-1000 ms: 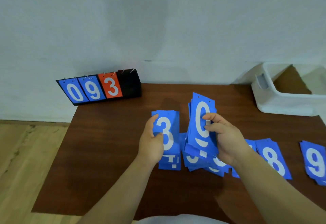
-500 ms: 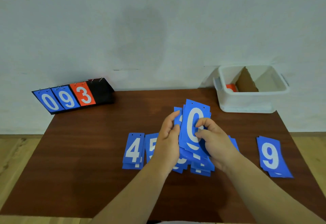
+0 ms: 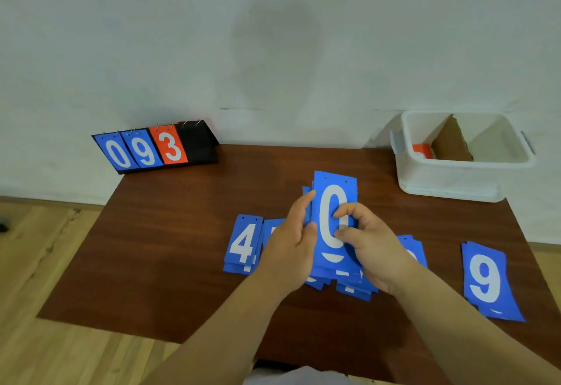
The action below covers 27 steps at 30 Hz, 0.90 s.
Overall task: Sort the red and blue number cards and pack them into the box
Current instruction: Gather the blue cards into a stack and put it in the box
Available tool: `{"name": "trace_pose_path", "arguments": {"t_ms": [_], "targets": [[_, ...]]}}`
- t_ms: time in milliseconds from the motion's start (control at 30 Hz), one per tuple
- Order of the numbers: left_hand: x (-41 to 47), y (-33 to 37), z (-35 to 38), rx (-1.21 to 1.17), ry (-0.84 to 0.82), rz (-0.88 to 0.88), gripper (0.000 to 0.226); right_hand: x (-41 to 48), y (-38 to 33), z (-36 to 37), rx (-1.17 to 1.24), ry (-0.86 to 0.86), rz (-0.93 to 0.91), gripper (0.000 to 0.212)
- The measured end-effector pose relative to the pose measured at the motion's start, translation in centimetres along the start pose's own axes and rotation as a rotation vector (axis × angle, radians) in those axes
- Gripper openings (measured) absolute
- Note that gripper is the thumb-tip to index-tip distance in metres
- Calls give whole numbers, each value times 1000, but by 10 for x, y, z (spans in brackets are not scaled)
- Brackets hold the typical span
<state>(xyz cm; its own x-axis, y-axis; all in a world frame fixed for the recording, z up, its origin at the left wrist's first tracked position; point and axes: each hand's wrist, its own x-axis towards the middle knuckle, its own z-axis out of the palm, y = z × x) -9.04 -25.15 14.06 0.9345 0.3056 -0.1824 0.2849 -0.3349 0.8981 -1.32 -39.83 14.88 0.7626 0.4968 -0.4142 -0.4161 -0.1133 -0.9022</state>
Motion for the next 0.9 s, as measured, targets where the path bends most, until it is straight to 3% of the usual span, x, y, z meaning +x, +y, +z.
{"name": "trace_pose_path", "arguments": {"t_ms": [133,267,500,733,900], "targets": [[13,-33,-36,-34,193,-127,46,17,3,18,-228,46,-23,28],[35,-97,-78,100,349,-385,66,33,13,29,-372,108,17,32],[58,-171,-85,430,136,-685,104,60,30,48,-591,203,146,33],[78,-187,-63,641,40,-672,126,80,39,59,-675,235,238,31],[81,-199,-62,610,31,-616,129,91,41,67,-673,226,280,31]]}}
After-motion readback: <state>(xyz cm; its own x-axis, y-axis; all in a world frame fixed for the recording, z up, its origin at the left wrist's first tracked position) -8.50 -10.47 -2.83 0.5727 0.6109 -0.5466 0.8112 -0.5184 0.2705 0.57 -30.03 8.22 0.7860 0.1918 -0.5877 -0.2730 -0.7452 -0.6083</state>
